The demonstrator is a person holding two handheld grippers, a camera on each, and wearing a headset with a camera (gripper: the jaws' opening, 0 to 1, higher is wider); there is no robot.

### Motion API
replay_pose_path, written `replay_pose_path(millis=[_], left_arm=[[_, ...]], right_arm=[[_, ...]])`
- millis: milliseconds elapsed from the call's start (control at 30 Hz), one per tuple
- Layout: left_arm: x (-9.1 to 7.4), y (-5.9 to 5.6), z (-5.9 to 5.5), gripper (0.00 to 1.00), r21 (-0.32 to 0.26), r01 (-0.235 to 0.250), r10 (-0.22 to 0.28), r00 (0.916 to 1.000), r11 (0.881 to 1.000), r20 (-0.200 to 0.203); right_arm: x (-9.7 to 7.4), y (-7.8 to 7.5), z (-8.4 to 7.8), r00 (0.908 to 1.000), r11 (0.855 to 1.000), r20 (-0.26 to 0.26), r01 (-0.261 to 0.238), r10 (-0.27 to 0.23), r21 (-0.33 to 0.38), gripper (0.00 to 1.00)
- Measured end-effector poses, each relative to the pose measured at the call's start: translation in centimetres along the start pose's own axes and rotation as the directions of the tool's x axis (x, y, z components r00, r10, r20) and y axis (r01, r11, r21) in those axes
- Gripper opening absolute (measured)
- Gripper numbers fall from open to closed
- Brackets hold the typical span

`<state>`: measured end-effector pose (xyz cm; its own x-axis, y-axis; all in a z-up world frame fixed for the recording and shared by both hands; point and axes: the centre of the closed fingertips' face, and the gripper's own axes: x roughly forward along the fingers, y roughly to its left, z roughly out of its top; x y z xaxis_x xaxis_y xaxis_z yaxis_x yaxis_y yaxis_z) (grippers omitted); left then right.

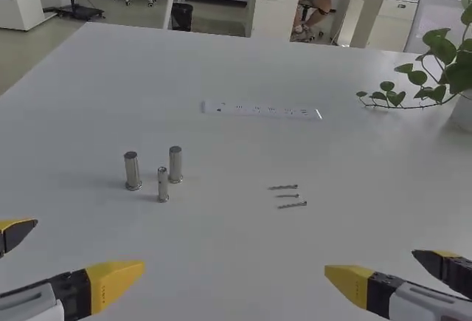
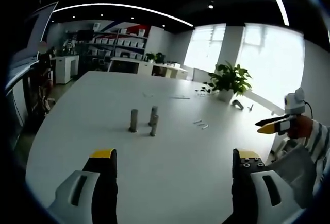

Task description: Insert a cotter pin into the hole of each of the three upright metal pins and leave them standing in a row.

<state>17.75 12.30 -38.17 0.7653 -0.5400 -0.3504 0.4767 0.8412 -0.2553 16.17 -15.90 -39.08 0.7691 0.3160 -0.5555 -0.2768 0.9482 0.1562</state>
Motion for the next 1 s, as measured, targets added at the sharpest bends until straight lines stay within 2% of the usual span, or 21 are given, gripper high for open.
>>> replay_pose_path(millis=[233, 367, 567, 767, 933, 1000], left_arm=[[0.6, 0.0, 0.3, 0.91, 0.026, 0.005, -0.005, 1.0000, 1.000, -0.006], [1.2, 0.1, 0.2, 0.91, 0.053, 0.012, -0.011, 0.9997, 0.999, -0.024], [2.3, -0.1, 0.5, 0.85, 0.045, 0.039, -0.037, 0.9988, 0.998, -0.032], [3.9, -0.1, 1.0, 0.82, 0.097, 0.058, -0.053, 0.9971, 0.994, -0.055], [5.6, 0.2, 1.9, 0.76, 0.175, 0.082, -0.070, 0.9946, 0.981, -0.077], [6.2, 0.3, 2.2, 0.75, 0.190, 0.089, -0.074, 0.9938, 0.978, -0.083]], right_arm=[[0.0, -0.5, 0.2, 0.9999, 1.000, 0.007, 0.011, -0.011, 0.015, 0.77], [0.1, -0.6, 0.1, 0.9998, 0.999, 0.011, 0.014, -0.015, 0.029, 0.77], [0.2, -0.9, -0.4, 0.9998, 0.999, 0.001, 0.021, -0.021, 0.044, 0.77], [0.1, -1.2, -0.5, 0.9996, 0.998, 0.000, 0.028, -0.028, 0.056, 0.76], [0.0, -1.6, -0.5, 0.9993, 0.997, 0.000, 0.038, -0.038, 0.061, 0.76], [-0.1, -1.7, -0.5, 0.9992, 0.997, 0.001, 0.039, -0.040, 0.064, 0.76]])
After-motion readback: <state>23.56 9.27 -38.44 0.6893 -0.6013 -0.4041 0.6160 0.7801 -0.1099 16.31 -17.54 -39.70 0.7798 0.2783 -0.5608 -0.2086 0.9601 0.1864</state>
